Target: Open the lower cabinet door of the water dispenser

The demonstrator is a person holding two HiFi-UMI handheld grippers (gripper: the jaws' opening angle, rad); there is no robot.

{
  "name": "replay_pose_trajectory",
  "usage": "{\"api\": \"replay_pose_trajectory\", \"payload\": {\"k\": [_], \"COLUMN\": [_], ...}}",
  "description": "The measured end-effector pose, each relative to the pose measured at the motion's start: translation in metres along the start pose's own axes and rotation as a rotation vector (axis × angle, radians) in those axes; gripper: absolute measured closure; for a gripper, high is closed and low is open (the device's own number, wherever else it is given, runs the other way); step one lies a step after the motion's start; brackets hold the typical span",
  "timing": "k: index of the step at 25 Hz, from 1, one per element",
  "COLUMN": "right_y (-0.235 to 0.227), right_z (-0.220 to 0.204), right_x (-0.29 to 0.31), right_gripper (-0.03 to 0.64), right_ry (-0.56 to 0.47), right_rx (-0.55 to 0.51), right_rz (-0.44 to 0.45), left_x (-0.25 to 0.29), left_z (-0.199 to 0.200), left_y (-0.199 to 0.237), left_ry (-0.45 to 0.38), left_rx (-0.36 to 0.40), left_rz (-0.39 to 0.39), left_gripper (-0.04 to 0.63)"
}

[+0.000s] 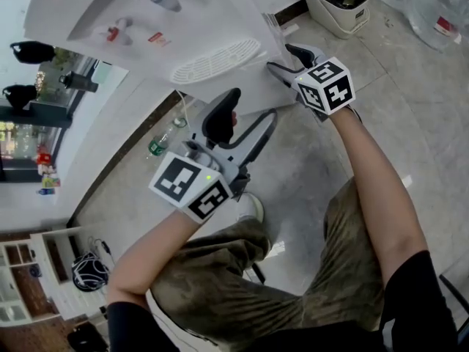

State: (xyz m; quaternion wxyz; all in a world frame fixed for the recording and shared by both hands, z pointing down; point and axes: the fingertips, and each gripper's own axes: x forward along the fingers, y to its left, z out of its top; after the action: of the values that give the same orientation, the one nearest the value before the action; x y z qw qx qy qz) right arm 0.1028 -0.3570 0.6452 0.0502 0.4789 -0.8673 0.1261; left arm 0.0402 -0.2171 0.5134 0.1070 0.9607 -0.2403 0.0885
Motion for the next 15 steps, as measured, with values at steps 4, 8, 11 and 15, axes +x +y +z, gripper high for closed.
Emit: {"api": "replay_pose_trajectory", "payload": {"k": [4, 8, 11, 15], "right_y": [0.003, 0.006, 0.004, 0.005], "right_z": [-0.002, -0.002, -0.002, -0.002], "right_x": [0.009, 0.015, 0.014, 0.013], "right_gripper": [0.374, 0.367, 0.364, 0.365], "right_ry": [0.006, -0.008, -0.013, -0.013], "right_rx": [-0.027, -0.041, -0.051, -0.055], "right_rz": [0.004, 0.021, 0.028, 0.028], "left_x": [-0.001, -0.001, 0.0, -0.002], "left_z": [-0.015, -0.014, -0.02, -0.02], "left_y": [-0.004, -0.002, 0.004, 0.014], "left_ry": [0.049, 0.045, 0.055, 0.045], "left_rx": [0.0, 0.029, -0.003, -0.059], "left_rz": [-0.022, -0.024, -0.02, -0.003], "left_gripper": [0.31, 0.31, 0.31, 0.31]}}
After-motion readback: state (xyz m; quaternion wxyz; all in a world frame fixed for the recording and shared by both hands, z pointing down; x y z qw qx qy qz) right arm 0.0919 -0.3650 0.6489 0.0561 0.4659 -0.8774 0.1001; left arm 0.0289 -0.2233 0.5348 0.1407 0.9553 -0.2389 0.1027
